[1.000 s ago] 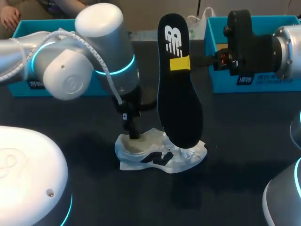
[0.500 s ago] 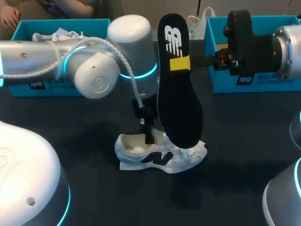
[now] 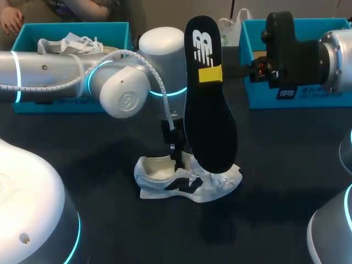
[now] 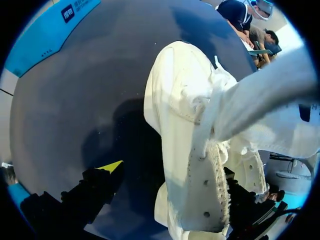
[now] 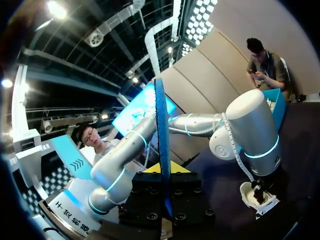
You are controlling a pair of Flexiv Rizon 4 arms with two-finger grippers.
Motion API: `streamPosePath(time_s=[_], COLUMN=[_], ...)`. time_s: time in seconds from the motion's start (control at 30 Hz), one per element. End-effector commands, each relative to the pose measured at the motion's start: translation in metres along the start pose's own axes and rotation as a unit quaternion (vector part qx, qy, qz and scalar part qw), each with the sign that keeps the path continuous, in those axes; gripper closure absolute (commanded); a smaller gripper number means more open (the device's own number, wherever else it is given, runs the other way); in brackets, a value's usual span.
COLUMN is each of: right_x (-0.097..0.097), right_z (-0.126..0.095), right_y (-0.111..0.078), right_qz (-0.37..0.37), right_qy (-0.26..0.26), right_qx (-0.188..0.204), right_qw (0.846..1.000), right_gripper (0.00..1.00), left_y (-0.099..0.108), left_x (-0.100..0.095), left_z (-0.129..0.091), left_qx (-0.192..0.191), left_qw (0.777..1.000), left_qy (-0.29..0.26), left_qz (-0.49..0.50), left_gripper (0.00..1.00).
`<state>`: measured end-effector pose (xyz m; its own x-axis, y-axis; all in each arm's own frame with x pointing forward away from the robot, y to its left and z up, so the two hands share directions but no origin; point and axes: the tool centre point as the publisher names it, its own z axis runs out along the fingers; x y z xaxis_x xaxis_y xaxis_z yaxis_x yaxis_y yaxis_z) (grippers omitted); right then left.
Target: Take the shoe out of the shoebox, open the shoe tongue, remove and reinsert the insole, then place the shoe into the shoebox
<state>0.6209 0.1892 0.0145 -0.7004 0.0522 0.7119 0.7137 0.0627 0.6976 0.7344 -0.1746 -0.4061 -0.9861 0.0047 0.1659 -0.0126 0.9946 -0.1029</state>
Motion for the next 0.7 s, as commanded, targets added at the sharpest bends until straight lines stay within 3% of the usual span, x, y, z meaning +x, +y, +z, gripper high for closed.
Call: streamPosePath(time_s=[0.03, 0.07, 0.13, 0.27, 0.43, 0.47, 0.53, 0.57, 0.7], right_x=[0.0, 0.0, 0.0, 0.0, 0.0, 0.0, 0.0, 0.0, 0.0], right_z=[0.003, 0.003, 0.003, 0.003, 0.003, 0.003, 0.003, 0.003, 0.003], right_y=[0.0, 0.0, 0.0, 0.0, 0.0, 0.0, 0.0, 0.0, 0.0], right_qz=[0.001, 0.001, 0.001, 0.001, 0.001, 0.001, 0.001, 0.001, 0.001], right_qy=[-0.001, -0.001, -0.001, -0.001, -0.001, -0.001, -0.001, -0.001, -0.001], right_qx=[0.0, 0.0, 0.0, 0.0, 0.0, 0.0, 0.0, 0.0, 0.0], right_qw=[1.0, 1.0, 1.0, 1.0, 1.0, 1.0, 1.0, 1.0, 1.0], right_gripper=[1.0, 1.0, 1.0, 1.0, 1.0, 1.0, 1.0, 1.0, 1.0], left_y=[0.003, 0.002, 0.003, 0.007, 0.009, 0.01, 0.012, 0.012, 0.014], left_x=[0.004, 0.004, 0.005, 0.005, 0.005, 0.005, 0.006, 0.005, 0.003], left_z=[-0.009, -0.01, -0.011, -0.01, -0.008, -0.008, -0.009, -0.008, -0.008], left_qx=[-0.003, -0.003, -0.006, -0.012, -0.011, -0.011, -0.01, -0.01, -0.01], left_qw=[1.0, 1.0, 1.0, 1.0, 1.0, 1.0, 1.0, 1.0, 1.0], left_qy=[-0.011, -0.01, -0.012, -0.011, -0.002, -0.002, -0.001, 0.0, 0.015], left_qz=[0.0, 0.002, 0.002, -0.002, -0.013, -0.013, -0.014, -0.014, -0.003], left_gripper=[0.14, 0.16, 0.38, 0.36, 0.65, 0.75, 0.84, 1.0, 1.0])
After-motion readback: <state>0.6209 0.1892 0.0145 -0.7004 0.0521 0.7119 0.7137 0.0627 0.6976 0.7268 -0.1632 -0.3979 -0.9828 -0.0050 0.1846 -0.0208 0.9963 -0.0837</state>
